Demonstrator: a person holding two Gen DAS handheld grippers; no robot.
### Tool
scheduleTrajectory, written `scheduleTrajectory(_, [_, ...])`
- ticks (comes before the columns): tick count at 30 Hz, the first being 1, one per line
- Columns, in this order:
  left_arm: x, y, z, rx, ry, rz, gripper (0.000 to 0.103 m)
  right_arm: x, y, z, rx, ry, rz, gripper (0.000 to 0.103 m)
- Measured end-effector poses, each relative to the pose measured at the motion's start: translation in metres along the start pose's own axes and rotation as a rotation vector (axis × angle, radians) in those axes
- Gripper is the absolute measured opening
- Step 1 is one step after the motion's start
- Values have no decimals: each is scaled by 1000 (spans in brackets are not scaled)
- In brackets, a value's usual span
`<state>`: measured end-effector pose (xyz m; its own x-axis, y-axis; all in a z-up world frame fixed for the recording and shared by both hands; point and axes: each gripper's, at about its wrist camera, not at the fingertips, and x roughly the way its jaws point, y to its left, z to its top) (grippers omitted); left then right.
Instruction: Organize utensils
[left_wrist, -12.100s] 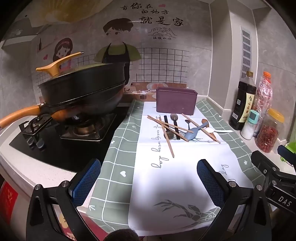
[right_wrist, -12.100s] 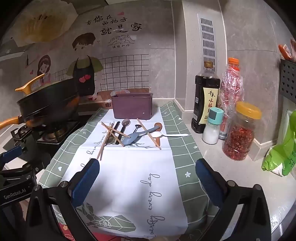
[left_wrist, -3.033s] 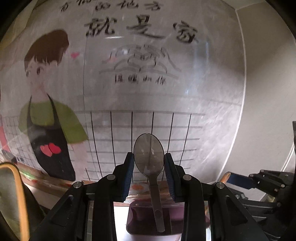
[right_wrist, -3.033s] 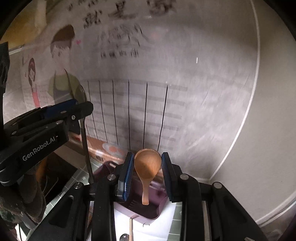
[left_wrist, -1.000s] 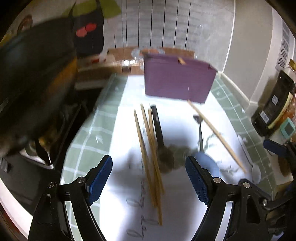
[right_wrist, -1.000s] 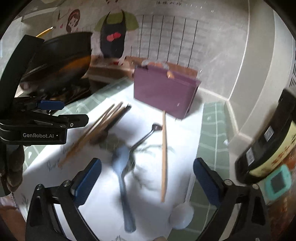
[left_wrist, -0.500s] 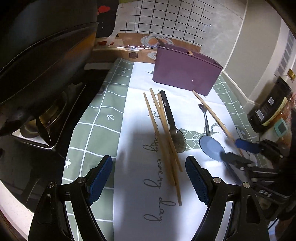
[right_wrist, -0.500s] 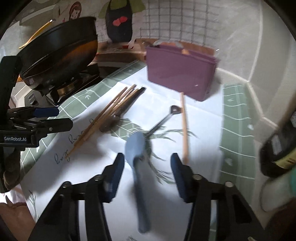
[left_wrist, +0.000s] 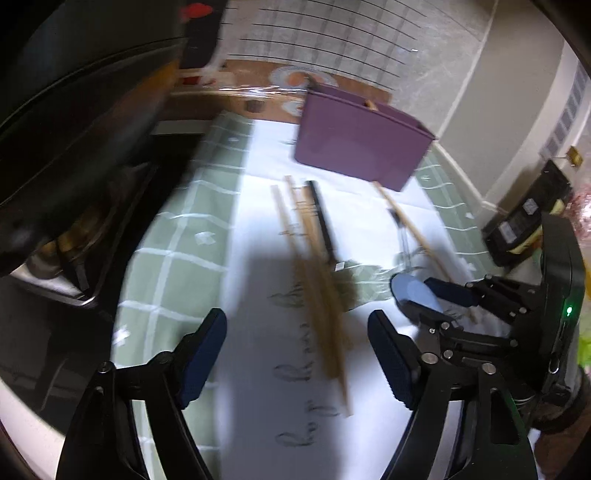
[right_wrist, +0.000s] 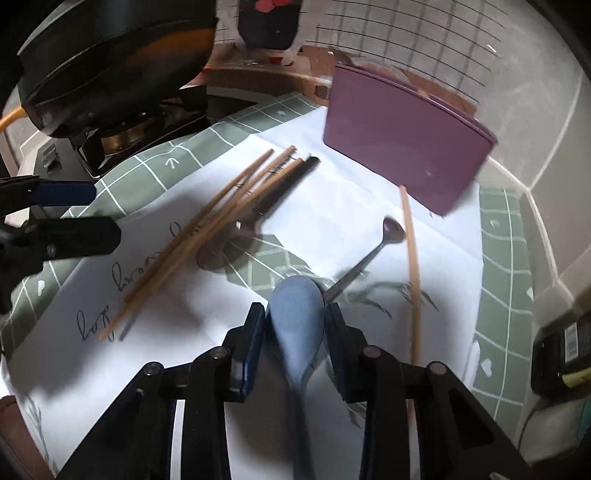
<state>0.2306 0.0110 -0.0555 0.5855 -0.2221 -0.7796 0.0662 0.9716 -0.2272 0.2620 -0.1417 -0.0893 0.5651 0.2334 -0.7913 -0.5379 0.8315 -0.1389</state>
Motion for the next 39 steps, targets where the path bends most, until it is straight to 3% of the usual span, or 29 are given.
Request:
scheduleTrajectory(5, [30,-23,36,55,37,-55,49,-11,-35,-14,108,-6,-3,30])
scheduleTrajectory(7, [50,-28,54,53,72,-20,43,-11,-45,-18,144,-2,-12,30])
scheduleTrajectory(9, [72,-31,71,44,107,69,39,-11,-54,-22,182,-1,-11,30])
scheduleTrajectory(13, [101,-39,91,58,163,126,38,-15,-57,-25,204,-13,-7,30])
scheduleTrajectory(21, [125,-52,94,126,212,171,38,-20,-60,-29,229,-25,-15,31])
scheduleTrajectory(26, [130,-39,92,115,234,210,38,-20,-63,-29,234,-21,-22,31])
scheduleTrajectory(31, [131,-32,94,102,227,189,38,-18,-61,-28,230,-17,-19,31])
scheduleTrajectory(32, [132,-34,94,109,221,182,36,-18,-60,-27,227,-16,-20,31])
scheduleTrajectory(34, [129,-39,91,117,211,169,20,-20,-58,-26,221,-18,-24,31])
scheduleTrajectory(39, [110,-45,75,146,178,127,11,-32,-56,-25,216,-44,-31,29])
